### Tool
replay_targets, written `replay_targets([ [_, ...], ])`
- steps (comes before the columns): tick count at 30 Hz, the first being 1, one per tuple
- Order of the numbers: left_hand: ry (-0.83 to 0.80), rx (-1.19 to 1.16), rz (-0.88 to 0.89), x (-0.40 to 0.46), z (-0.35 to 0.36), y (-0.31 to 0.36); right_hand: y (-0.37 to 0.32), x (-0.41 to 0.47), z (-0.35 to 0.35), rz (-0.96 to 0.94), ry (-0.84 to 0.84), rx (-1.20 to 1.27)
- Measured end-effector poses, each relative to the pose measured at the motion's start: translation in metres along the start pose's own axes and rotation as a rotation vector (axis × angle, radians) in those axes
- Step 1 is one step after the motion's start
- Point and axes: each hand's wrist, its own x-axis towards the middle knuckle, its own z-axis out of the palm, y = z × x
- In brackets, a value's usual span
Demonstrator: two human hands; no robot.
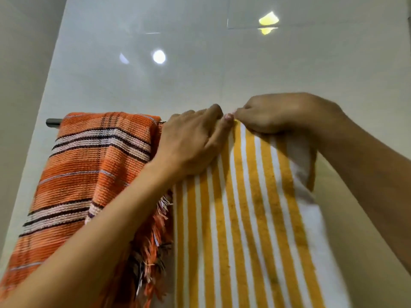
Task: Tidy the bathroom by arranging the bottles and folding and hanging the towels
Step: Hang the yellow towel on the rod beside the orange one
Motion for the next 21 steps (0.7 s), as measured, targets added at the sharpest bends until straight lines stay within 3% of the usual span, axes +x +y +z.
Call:
replay_targets([
  [3,-0.134,-0.017,-0.030,0.020,-0.001,-0.016,-0.001,-0.013,0.007,-0.085,0.156,0.061],
  [6,-0.422,0.008,-0.167,0.045,-0.002,-0.020,-0.004,-0.027,0.018,-0.084,0.137,0.052],
  [8,-0.500,-0.001,-0.178,0.051,-0.003,-0.021,-0.001,-0.027,0.023,-0.091,0.159,0.043],
  [9,-0.459,-0.004,-0.149,0.047,-0.003,-0.022,0.001,-0.027,0.024,-0.095,0.168,0.043],
  [13,-0.047,0.020,0.038,0.008,0.003,-0.017,0.006,-0.029,0.031,-0.117,0.253,-0.001],
  [21,-0.031,0.015,0.067,0.008,0.005,-0.021,0.004,-0.034,0.037,-0.135,0.397,-0.042],
])
